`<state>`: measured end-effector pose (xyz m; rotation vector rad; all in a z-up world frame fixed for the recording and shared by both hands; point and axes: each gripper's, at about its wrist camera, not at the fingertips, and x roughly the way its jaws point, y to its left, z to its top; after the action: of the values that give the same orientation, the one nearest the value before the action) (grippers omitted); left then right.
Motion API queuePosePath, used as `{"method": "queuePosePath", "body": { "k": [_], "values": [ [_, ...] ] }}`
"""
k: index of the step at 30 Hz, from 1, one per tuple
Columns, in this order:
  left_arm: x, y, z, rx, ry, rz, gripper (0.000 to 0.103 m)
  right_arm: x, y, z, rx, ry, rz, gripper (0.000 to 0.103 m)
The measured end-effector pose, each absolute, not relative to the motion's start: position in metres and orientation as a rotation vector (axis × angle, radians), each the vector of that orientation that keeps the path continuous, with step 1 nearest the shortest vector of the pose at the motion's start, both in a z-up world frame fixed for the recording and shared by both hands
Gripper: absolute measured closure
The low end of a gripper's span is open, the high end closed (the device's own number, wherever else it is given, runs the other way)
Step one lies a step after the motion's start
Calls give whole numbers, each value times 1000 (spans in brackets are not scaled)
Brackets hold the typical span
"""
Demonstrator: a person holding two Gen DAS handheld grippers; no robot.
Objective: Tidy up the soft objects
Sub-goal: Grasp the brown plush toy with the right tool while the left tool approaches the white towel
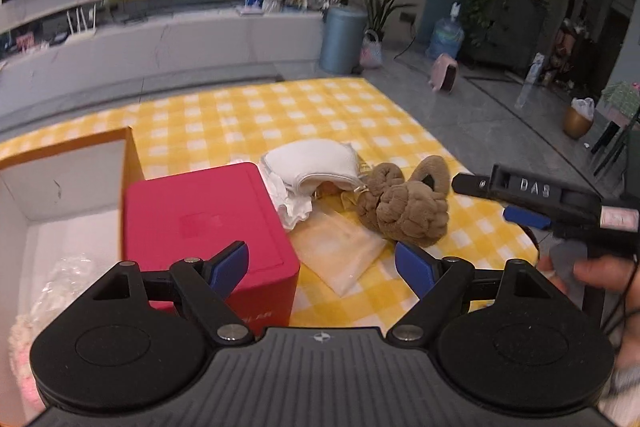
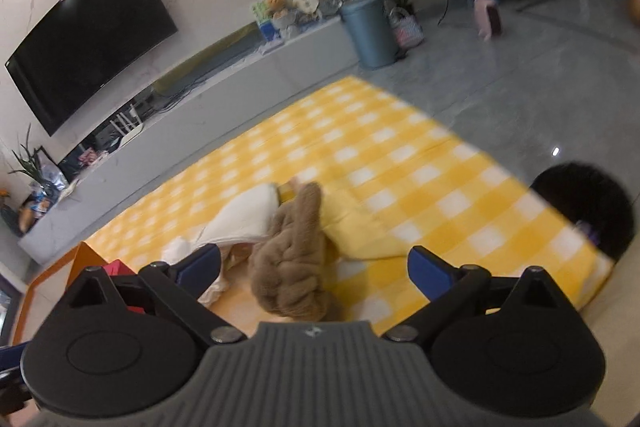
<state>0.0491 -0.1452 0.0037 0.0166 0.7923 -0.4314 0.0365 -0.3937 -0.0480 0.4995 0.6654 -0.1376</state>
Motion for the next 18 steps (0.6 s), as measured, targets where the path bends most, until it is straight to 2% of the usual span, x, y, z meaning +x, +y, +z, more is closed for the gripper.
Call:
{"method": "queuePosePath", "body": {
  "k": [12,14,16,18],
  "values": [
    [102,-159,-2,76,785,-283,6,93,-375,-81,449,779,-135,8],
    [106,-165,-1,107,774,-260,6,97,-374,-85,448,798,-125,18],
    [104,-168,2,119,770,-254,6,98,-373,-87,447,807,-126,21],
    [100,-170,4,111,762,-264,6,97,-374,-88,455,804,-120,30]
  ]
}}
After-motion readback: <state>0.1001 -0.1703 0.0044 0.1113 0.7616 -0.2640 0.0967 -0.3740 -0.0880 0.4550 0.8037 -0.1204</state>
